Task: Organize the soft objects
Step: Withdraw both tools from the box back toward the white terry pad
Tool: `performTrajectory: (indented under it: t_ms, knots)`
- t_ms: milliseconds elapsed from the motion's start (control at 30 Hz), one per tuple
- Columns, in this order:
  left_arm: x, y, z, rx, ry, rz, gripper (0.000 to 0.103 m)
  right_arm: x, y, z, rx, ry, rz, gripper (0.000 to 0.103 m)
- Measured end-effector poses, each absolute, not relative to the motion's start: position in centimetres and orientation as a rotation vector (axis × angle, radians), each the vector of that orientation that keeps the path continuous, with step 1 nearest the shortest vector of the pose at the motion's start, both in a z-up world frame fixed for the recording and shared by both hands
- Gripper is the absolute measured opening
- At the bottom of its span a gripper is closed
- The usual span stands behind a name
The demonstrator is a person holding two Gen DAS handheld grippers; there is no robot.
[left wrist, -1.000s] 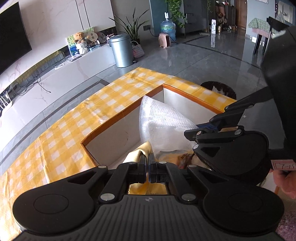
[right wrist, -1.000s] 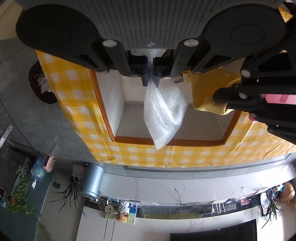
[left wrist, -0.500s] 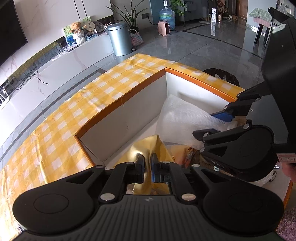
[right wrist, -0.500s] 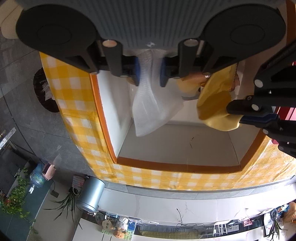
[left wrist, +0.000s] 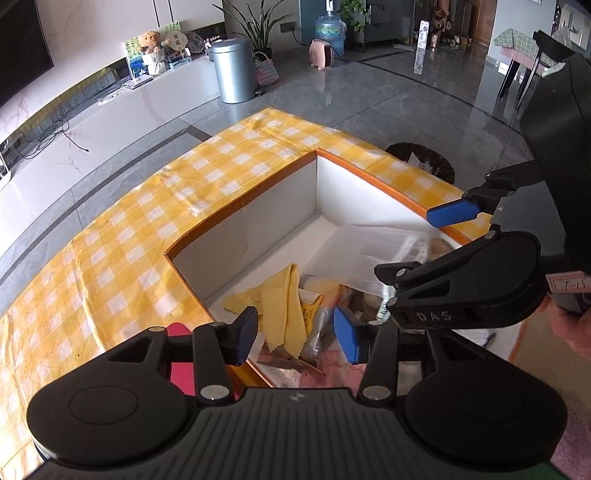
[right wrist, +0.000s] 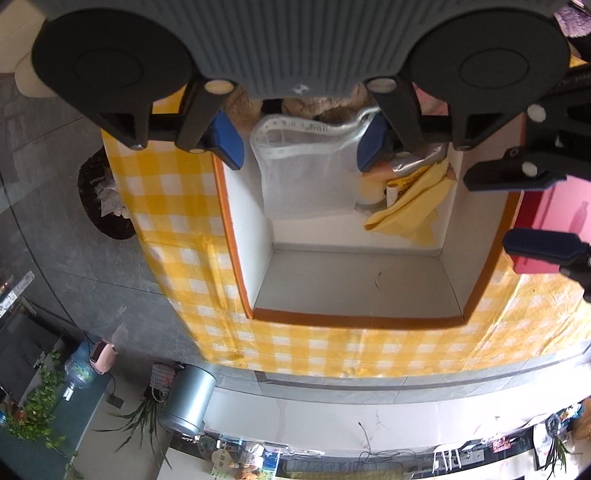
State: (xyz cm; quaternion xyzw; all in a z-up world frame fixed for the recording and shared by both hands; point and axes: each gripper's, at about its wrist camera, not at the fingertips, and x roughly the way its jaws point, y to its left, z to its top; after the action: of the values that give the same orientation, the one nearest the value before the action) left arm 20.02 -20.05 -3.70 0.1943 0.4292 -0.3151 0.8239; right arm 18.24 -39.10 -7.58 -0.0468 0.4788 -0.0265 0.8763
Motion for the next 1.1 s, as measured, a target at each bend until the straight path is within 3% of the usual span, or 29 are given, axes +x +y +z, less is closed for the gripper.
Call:
performTrajectory:
  t_ms: [167,533,733,1100]
  knots:
    - [18.2,-18.1,-1.4,0.380,0.854,-0.668,0.057,15.6,-38.6,-4.9,-0.066,0.909,-0.103,0.075]
    - [11.1,-11.2,1.4,0.290,0.657,-0.626,0.057,7.0,-34.9,-2.9,0.106,0.663,-0.156,0.079]
    - [7.7,-6.8,0.9,0.235,0.602,-0.527,0.057,3.5,-30.9,-4.1,0.158,0.632,-0.116,0.081]
    - [5.2,2.7,-2.1,0.071,0.661,-0.316,0.057,1.1,-23.3,-7.1,0.131,0.652,0.017,0.081]
